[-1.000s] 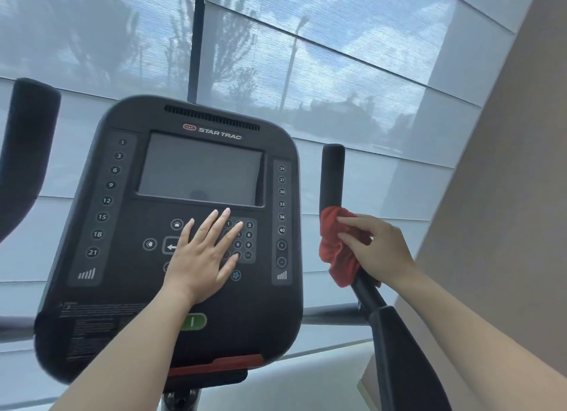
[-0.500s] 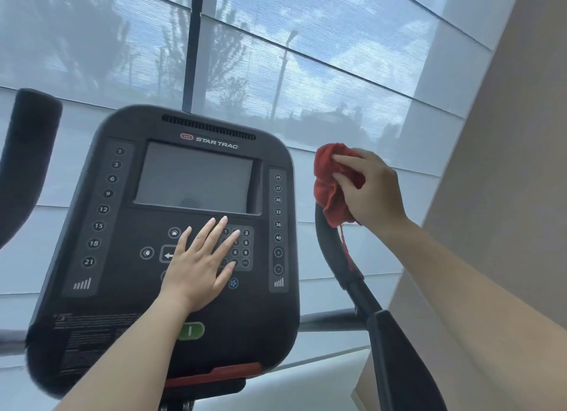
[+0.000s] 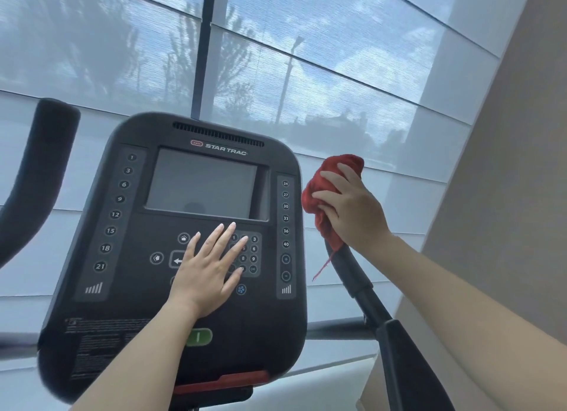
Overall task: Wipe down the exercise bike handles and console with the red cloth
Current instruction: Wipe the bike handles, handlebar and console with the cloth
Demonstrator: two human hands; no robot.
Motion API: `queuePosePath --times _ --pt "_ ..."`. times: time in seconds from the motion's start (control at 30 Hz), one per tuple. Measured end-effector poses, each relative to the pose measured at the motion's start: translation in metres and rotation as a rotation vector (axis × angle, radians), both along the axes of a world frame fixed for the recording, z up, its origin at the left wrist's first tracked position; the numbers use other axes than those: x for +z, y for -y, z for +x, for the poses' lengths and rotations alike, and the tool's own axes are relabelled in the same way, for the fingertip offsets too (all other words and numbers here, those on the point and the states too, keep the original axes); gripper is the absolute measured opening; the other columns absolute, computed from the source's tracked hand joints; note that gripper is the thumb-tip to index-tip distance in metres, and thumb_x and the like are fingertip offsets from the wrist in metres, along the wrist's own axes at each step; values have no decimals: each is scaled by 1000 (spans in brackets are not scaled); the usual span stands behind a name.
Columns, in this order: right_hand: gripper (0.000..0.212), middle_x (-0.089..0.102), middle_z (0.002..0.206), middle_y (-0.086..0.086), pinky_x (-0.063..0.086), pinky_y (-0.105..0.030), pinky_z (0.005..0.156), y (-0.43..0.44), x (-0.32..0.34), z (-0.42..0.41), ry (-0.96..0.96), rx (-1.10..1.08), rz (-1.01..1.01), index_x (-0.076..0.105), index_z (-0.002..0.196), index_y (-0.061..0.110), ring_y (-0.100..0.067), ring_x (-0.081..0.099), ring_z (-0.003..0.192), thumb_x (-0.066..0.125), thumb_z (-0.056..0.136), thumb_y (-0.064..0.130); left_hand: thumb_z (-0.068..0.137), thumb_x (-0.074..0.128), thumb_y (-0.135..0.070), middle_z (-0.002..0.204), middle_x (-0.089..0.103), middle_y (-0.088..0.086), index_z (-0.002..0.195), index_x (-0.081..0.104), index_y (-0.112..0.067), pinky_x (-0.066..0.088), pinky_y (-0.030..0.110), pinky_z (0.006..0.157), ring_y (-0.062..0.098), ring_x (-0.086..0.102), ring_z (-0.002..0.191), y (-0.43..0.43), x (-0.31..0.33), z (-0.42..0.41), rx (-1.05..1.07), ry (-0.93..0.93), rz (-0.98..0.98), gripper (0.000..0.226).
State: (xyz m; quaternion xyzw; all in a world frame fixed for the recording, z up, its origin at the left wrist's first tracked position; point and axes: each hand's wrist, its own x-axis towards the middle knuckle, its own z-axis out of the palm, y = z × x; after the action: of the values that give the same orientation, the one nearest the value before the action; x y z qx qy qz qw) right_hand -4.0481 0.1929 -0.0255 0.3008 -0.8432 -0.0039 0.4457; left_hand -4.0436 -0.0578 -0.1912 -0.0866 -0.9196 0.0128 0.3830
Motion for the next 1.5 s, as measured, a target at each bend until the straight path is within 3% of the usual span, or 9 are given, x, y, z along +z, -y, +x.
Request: queuePosePath --times 0.27,0.4,0.5,0.63,0.8,0.9,1.27,1.37,1.5 --pt "13 65 111 -3 53 -40 80 -4 -2 5 20 34 88 71 81 16 -30 51 120 59 81 18 88 30 -49 152 32 1 141 40 -29 17 47 110 17 23 140 1 -1 0 2 12 0 57" --pt "10 66 103 2 46 -22 85 -27 -33 19 144 174 62 72 84 16 -13 49 111 64 79 14 88 31 -48 151 34 1 140 42 -29 16 46 110 17 24 139 1 1 0 -9 10 9 56" --pt "16 64 103 22 35 -7 93 -48 -54 37 350 239 -273 73 89 21 8 50 105 68 81 8 88 31 -48 152 33 1 140 42 -29 16 46 111 16 23 139 1 2 1 -7 12 12 56" --pt "27 67 93 30 41 -3 79 -63 -62 44 526 183 -821 70 85 36 11 59 91 68 82 10 88 31 -48 152 33 1 141 39 -29 16 45 110 16 23 139 0 2 2 1 23 9 57" --pt "29 68 100 15 47 -15 84 -65 -63 41 768 112 -785 66 103 39 3 63 90 71 80 22 89 30 -48 153 31 0 142 35 -30 14 45 111 17 23 140 -1 3 1 11 55 5 57" --pt "26 69 93 19 44 -5 75 -70 -53 42 715 118 -751 68 90 39 9 62 83 73 78 17 89 29 -49 153 31 0 143 34 -31 14 44 111 17 22 140 -2 3 2 25 71 2 57" --pt "22 71 93 16 47 -18 84 -79 -52 31 772 191 -790 71 88 36 -2 65 90 75 76 18 94 8 -56 154 28 0 144 30 -30 12 44 108 18 20 140 1 10 6 94 179 -79 60" --pt "20 71 91 12 49 -12 73 -86 -38 24 703 275 -924 72 87 31 -3 66 85 72 79 13 93 7 -60 154 28 1 145 27 -31 8 42 109 18 17 140 -1 13 7 115 244 -75 62" --pt "17 72 92 9 50 -17 72 -85 -5 5 664 411 -999 72 91 27 1 65 76 71 80 14 78 -13 -74 158 -8 -7 148 1 -34 -8 40 112 10 -13 142 -11 14 8 122 254 -30 82"
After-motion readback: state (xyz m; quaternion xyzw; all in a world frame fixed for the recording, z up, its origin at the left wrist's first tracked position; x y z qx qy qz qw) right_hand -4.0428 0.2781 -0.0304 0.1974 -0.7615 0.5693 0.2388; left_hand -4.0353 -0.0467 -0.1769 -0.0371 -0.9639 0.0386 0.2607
